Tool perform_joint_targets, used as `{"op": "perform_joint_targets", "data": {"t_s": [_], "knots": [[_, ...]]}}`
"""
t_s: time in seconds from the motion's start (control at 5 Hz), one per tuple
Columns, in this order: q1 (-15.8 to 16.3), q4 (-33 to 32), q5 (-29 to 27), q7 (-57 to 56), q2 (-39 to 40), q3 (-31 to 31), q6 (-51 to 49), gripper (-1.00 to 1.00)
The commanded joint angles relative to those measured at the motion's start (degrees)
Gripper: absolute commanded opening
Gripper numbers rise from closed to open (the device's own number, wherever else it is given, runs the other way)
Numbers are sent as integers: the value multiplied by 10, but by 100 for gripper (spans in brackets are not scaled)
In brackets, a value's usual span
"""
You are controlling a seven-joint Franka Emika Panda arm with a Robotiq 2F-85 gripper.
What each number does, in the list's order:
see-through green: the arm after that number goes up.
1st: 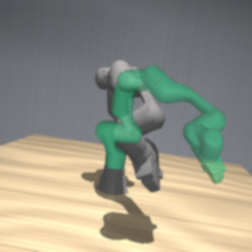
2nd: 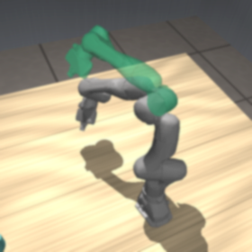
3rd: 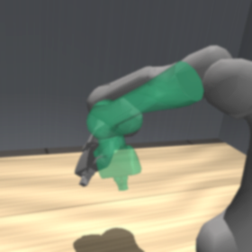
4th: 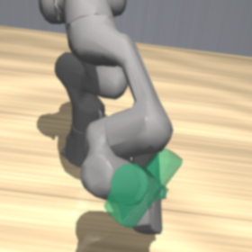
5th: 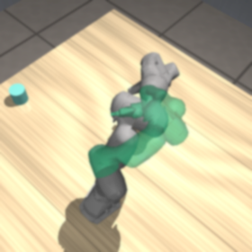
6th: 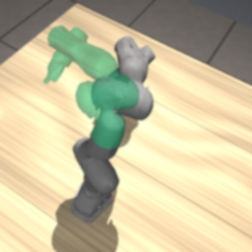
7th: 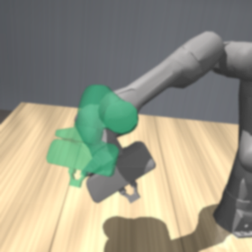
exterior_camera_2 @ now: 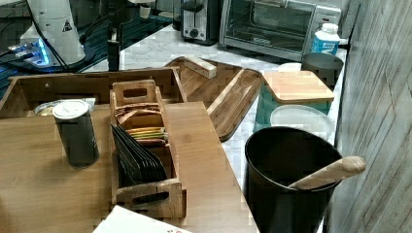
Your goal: Close the drawer.
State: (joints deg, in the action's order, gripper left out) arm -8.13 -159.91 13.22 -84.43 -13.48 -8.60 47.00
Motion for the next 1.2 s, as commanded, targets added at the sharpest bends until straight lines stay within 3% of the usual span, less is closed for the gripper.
{"op": "perform_joint_targets", "data": {"t_s": [0.2,0.4,0.6,1.0,1.2], "knots": [[-53,39,28,-145,14,-74,69,-100],[-67,111,10,-210,57,-83,60,-100],[-54,179,-8,-261,88,-111,53,-100],[-40,345,-136,-386,203,-158,40,-100],[-49,398,-173,-398,251,-156,70,-100]]}}
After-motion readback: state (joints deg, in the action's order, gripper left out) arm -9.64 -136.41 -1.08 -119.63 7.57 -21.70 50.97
